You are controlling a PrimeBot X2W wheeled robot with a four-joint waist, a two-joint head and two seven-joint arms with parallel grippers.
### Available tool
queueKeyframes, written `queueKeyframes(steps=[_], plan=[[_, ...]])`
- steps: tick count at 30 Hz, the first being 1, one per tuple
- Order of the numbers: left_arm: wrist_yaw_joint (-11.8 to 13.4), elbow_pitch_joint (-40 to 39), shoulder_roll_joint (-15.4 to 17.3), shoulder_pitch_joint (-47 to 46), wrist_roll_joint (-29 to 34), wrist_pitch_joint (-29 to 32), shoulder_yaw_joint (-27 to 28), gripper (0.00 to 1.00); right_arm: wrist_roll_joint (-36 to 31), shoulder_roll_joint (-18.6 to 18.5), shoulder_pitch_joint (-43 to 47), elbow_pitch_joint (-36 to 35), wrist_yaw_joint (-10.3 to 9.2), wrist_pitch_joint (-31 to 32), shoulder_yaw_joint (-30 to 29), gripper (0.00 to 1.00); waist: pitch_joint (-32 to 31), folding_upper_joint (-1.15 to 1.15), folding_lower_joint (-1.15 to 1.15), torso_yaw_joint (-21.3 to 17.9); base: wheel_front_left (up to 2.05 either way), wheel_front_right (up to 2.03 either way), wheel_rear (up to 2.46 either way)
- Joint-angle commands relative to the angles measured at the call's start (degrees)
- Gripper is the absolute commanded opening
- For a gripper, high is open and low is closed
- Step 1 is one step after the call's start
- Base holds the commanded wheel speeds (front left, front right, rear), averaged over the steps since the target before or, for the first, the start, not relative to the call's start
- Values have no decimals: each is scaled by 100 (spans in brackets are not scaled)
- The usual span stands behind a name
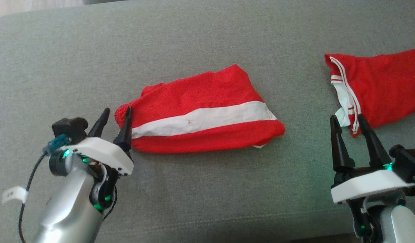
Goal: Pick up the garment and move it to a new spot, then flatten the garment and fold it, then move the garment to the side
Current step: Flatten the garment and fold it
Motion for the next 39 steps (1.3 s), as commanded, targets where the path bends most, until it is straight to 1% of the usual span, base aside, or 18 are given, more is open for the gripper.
queueKeyframes(steps=[1, 4, 7, 10, 12, 16, 21, 24, 29, 39], plan=[[68, -199, 181, -95, 90, -112, 189, 100, -32, -31, -228, -193, -4, -49, 109, 100, -38, 0, 0, 35, 0, 0, 0], [337, -472, 243, 78, 331, -268, 301, 100, -112, -31, -249, -219, -4, -34, 99, 100, -121, 0, 0, 123, 0, 0, 0], [594, -926, 324, 305, 608, -318, 492, 100, -190, -31, -257, -247, -4, -2, 67, 100, -203, 0, 0, 227, 0, 0, 0], [812, -1648, 399, 580, 1014, -325, 801, 100, -262, -31, -253, -272, -4, 38, 54, 100, -289, 0, 0, 343, 0, 0, 0], [888, -2090, 402, 815, 1223, -326, 987, 100, -293, -31, -241, -273, -4, 70, 50, 100, -355, 0, 0, 417, 0, 0, 0], [821, -2596, 460, 1247, 1424, -327, 1280, 100, -315, -31, -204, -292, -4, 136, 25, 100, -460, 0, 0, 562, 0, 0, 0], [626, -2862, 556, 1618, 1461, -327, 1441, 100, -347, -31, -131, -328, -4, 203, -13, 100, -578, 0, 0, 693, 0, 0, 0], [564, -2970, 582, 1828, 1456, -327, 1450, 100, -379, -31, -61, -334, -4, 250, -9, 100, -660, 0, 0, 740, 0, 0, 0], [557, -3072, 612, 2146, 1445, -316, 1402, 100, -480, -31, 72, -302, -4, 299, 38, 100, -821, 0, 0, 765, 0, 0, 0], [653, -3329, 619, 2512, 1471, -130, 1244, 100, -517, -31, 274, -311, -4, 320, 51, 100, -1051, 0, 0, 747, 0, 0, 0]])
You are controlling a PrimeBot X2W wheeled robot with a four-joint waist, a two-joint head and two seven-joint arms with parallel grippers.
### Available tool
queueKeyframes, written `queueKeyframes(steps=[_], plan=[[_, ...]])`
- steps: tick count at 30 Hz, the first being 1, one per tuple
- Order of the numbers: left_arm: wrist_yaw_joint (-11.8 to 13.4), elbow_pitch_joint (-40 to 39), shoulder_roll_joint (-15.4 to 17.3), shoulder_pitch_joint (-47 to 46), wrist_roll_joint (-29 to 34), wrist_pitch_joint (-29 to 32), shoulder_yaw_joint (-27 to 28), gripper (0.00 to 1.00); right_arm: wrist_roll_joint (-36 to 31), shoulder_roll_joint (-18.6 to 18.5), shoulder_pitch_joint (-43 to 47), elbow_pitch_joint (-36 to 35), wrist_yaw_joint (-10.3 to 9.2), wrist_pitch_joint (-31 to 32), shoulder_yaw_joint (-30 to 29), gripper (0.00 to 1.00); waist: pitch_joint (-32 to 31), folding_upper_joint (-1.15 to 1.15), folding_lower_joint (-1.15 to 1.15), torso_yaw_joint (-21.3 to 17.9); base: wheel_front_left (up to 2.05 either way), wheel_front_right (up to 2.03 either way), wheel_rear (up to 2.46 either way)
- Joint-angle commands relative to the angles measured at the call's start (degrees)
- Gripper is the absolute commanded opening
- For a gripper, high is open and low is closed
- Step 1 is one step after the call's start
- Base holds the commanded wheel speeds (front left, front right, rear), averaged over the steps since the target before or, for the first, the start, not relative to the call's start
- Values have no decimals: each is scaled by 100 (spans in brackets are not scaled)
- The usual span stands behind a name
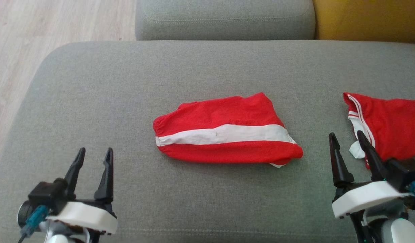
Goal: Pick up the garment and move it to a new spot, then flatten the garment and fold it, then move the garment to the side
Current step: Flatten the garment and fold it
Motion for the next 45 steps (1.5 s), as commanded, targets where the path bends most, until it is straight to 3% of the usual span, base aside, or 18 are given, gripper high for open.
queueKeyframes(steps=[1, 22, 28, 35, 45], plan=[[25, -218, 156, -202, 33, 19, 206, 100, -36, -32, -102, -233, -4, 17, 132, 100, -17, 0, 0, -8, 0, 0, 0], [1, -193, 171, -389, -62, 126, 94, 100, 55, -32, -86, -340, -4, -8, 95, 100, 47, 0, 0, -49, 0, 0, 0], [-342, 322, -24, -1123, -237, 403, -181, 100, 85, -32, -237, -349, -4, -20, 172, 100, 312, 0, 0, -115, 0, 0, 0], [-901, 1707, -386, -2016, -609, 758, -482, 100, 117, -32, -403, -253, -4, -48, 319, 100, 594, 0, 0, -355, 0, 0, 0], [-1269, 3322, -615, -2714, -1043, 775, -651, 100, 182, -32, -526, -149, -4, -104, 353, 100, 822, 0, 0, -592, 0, 0, 0]])
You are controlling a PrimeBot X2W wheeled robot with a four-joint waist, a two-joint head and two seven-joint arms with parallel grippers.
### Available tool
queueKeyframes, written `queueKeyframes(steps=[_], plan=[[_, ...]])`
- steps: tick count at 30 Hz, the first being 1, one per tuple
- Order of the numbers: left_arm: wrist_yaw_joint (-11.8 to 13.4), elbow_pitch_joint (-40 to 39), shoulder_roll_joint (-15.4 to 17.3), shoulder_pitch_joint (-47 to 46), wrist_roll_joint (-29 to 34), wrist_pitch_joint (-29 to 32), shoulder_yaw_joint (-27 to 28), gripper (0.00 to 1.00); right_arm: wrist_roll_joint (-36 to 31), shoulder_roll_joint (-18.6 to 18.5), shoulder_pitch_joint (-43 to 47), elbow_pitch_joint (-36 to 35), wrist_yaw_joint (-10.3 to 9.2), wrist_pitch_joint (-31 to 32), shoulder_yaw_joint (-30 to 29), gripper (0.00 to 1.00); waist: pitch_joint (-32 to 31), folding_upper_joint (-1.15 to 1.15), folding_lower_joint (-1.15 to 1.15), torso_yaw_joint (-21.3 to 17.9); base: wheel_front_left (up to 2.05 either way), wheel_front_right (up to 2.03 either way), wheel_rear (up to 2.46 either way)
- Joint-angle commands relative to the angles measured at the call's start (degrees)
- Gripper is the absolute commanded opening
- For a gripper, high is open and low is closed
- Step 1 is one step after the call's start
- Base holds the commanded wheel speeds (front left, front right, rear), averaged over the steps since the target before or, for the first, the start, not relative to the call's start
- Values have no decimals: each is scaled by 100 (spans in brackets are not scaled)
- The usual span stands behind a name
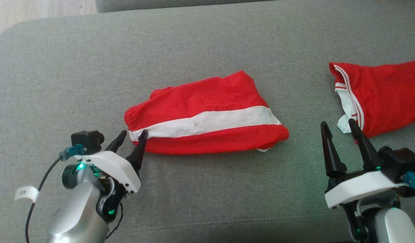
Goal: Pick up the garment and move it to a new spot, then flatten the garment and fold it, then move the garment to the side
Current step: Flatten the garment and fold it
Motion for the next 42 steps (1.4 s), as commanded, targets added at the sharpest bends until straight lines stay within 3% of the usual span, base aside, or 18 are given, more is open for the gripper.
queueKeyframes(steps=[1, 4, 5, 6, 8, 16, 31, 32, 33, 34, 42], plan=[[-36, 20, 96, -324, -71, -44, 158, 100, 49, -31, -245, -173, -4, -54, 124, 100, 34, 0, 0, -40, 0, 0, 0], [-73, 332, 69, -433, -208, -69, 102, 100, 69, -31, -253, -151, -4, -75, 115, 100, 51, 0, 0, -65, 0, 0, 0], [-81, 394, 70, -463, -238, -99, 73, 82, 72, -31, -253, -144, -4, -81, 103, 100, 54, 0, 0, -62, 0, 0, 0], [-88, 445, 75, -486, -262, -132, 36, 44, 74, -31, -253, -138, -4, -87, 89, 100, 56, 0, 0, -56, 0, 0, 0], [-97, 504, 87, -522, -321, -208, -31, 0, 80, -31, -256, -118, -4, -97, 57, 100, 56, 0, 0, -28, 0, 0, 0], [-105, 417, 198, -647, -466, -452, -372, 0, 11, -31, -587, 397, -4, 94, 242, 100, 91, 0, 0, 184, 0, 0, 0], [-106, 374, 219, -917, -625, -686, -809, 0, 264, -31, -1881, 3048, -4, 532, 916, 100, 296, 0, 0, 494, 0, 0, 0], [-106, 378, 218, -925, -632, -701, -828, 0, 284, -31, -1924, 3148, -4, 529, 944, 49, 304, 0, 0, 505, 0, 0, 0], [-106, 382, 218, -934, -640, -717, -846, 0, 306, -31, -1965, 3225, -4, 494, 958, 19, 309, 0, 0, 515, 0, 0, 0], [-106, 386, 220, -940, -648, -733, -862, 0, 349, -31, -1998, 3307, -4, 491, 978, 0, 314, 0, 0, 522, 0, 0, 0], [-104, 330, 301, -942, -642, -868, -866, 0, 489, -35, -2148, 3380, -4, 161, 1011, 0, 305, 0, 0, 529, 0, 0, 0]])
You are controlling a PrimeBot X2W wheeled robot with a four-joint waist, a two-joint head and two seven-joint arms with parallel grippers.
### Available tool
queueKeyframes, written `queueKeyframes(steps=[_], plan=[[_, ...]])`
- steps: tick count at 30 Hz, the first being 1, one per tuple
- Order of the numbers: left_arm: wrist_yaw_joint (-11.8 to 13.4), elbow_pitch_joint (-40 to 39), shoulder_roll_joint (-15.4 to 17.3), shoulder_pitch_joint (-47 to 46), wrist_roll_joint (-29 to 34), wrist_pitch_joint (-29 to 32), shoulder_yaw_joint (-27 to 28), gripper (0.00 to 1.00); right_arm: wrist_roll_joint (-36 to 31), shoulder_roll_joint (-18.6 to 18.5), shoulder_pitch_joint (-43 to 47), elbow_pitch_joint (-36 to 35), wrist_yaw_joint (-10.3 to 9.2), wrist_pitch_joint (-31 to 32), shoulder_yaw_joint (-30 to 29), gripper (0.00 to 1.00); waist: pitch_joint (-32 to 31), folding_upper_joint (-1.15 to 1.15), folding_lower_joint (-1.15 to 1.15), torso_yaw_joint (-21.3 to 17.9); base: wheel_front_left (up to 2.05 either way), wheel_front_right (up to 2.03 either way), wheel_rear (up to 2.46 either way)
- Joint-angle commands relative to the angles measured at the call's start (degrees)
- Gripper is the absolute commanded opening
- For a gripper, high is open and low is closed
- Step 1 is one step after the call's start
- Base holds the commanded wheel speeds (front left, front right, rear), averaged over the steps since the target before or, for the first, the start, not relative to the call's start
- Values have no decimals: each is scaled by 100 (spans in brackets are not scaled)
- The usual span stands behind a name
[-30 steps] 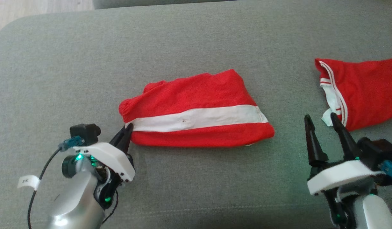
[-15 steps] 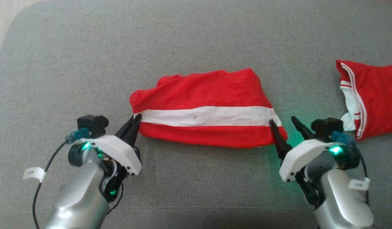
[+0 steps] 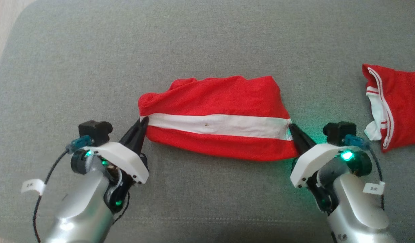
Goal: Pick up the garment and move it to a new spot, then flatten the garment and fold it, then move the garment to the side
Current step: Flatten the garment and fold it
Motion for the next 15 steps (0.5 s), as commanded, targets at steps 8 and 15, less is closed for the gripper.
queueKeyframes(steps=[8, 15], plan=[[86, -558, 380, -166, 84, -136, 325, 0, -10, -82, -117, -1008, -4, -361, -143, 0, -163, 0, 0, -28, 0, 0, 0], [203, -755, 445, 42, 34, -29, 304, 0, -292, -78, 203, -2247, -4, -325, -369, 6, -290, 0, 0, -80, 0, 0, 0]])
